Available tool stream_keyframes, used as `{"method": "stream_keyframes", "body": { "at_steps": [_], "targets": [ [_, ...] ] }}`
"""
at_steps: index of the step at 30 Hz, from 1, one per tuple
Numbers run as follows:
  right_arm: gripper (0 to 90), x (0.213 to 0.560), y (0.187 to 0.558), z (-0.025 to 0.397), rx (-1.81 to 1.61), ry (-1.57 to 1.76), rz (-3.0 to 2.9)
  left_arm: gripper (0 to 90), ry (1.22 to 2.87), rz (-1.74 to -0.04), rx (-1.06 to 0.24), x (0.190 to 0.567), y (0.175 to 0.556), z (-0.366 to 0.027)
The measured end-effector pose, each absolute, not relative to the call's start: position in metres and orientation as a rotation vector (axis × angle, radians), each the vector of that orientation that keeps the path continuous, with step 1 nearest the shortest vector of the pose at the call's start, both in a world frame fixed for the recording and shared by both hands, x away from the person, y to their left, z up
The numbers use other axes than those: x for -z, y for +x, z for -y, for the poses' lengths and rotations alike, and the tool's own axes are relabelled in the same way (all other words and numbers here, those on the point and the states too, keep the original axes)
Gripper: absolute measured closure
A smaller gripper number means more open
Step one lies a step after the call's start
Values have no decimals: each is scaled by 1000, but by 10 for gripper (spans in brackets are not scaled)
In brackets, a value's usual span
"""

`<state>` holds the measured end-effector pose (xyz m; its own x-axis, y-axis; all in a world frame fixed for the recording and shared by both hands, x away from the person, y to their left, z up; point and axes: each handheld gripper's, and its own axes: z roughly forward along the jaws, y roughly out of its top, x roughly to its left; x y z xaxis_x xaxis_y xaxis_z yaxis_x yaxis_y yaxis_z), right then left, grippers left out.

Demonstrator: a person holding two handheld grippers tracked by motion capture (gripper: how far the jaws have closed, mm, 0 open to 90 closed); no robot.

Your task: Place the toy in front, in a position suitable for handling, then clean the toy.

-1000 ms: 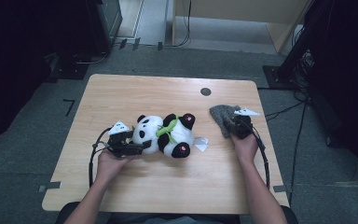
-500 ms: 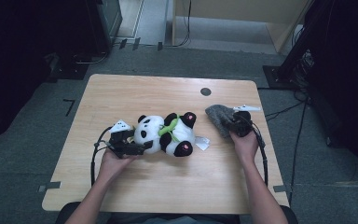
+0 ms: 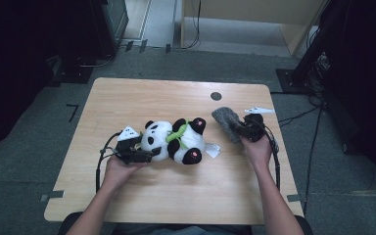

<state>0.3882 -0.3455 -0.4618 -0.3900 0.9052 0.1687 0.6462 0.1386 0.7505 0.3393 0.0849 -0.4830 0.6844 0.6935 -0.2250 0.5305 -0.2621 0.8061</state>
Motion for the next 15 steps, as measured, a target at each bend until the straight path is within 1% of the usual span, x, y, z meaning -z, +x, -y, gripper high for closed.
{"method": "stream_keyframes", "body": {
  "at_steps": [1, 4, 8, 14, 15],
  "targets": [
    [754, 458, 387, 345, -1133, 1494, -2096, 213, 1927, -969, -209, 482, 339, -85],
    [755, 455, 384, 345, -1137, 1481, -2117, 239, 1919, -987, -209, 482, 338, -83],
    [756, 451, 383, 344, -1160, 1486, -2128, 239, 1914, -995, -218, 482, 337, -81],
    [750, 438, 382, 334, -1186, 1444, -2158, 204, 1903, -987, -239, 484, 334, -80],
    [747, 433, 381, 330, -1191, 1420, -2169, 187, 1902, -982, -239, 484, 333, -80]
  ]
}}
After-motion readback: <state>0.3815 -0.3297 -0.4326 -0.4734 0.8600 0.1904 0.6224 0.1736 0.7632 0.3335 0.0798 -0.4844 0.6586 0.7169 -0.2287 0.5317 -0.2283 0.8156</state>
